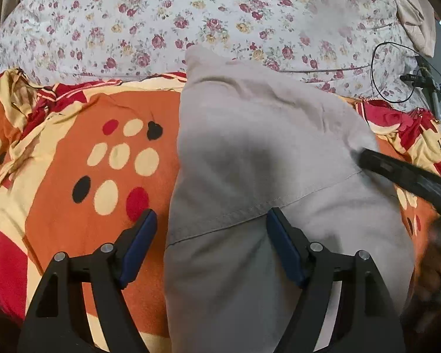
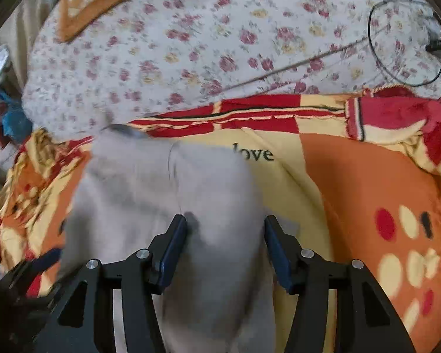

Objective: Fold large clothes

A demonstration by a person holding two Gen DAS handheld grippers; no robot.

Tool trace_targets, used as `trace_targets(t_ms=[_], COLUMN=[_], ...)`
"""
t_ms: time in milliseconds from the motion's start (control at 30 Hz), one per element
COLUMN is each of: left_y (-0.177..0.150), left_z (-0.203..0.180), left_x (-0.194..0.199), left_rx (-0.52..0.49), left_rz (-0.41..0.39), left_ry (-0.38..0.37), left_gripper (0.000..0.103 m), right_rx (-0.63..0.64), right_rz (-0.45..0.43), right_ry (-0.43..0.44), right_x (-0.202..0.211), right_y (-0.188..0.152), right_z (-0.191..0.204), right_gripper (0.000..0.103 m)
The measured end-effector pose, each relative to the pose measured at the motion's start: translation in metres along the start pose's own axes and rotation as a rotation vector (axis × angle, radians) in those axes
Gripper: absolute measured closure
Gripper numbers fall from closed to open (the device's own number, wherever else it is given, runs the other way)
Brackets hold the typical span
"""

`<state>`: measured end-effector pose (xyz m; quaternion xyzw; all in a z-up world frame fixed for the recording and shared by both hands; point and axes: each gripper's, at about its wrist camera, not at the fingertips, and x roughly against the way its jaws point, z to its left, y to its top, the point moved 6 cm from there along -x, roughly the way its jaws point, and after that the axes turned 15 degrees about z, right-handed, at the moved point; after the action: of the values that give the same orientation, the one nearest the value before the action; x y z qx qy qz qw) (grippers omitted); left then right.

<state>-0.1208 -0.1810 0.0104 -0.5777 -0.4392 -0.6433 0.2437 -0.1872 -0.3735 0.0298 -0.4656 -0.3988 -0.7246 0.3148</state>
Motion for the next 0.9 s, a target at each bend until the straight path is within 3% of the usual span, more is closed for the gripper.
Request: trace_targets(t_ms=[200,300,433,600,900], left_y=[-0.003,-0.007,-0.017,-0.028,-0.042], left_z=[-0.001,-0.003,-0.003,0.001,0.009], left_x=[0.007,0.013,0.024,0.045,0.076], left_rx=[-0.008,-0.012,-0.022,-0.025,0.003], left_rz=[-0.014,-0.031,-0.043,-0.107,-0.196], left_ry=[0.020,0.024,0.033,0.066,0.075], left_gripper=[0.026,0.026,0.026,0.026,0.026], right_rx=[0.201,0.256,0.221,0.180,0.113], right_rz=[-0.010,0.057,0.065,-0.024,-0.142], right_ry=[0.015,-0.104,-0.099,-0.064,-0.120], right_x=[0.033,0.008,0.003,0.041,0.068], right_y=[-0.058,-0.086,-0.100,-0.104,-0.100], right_z=[0.046,0.044,0.031,0.033,0.050], right_gripper=[0.047,0.049,0.047,0.043,0.023])
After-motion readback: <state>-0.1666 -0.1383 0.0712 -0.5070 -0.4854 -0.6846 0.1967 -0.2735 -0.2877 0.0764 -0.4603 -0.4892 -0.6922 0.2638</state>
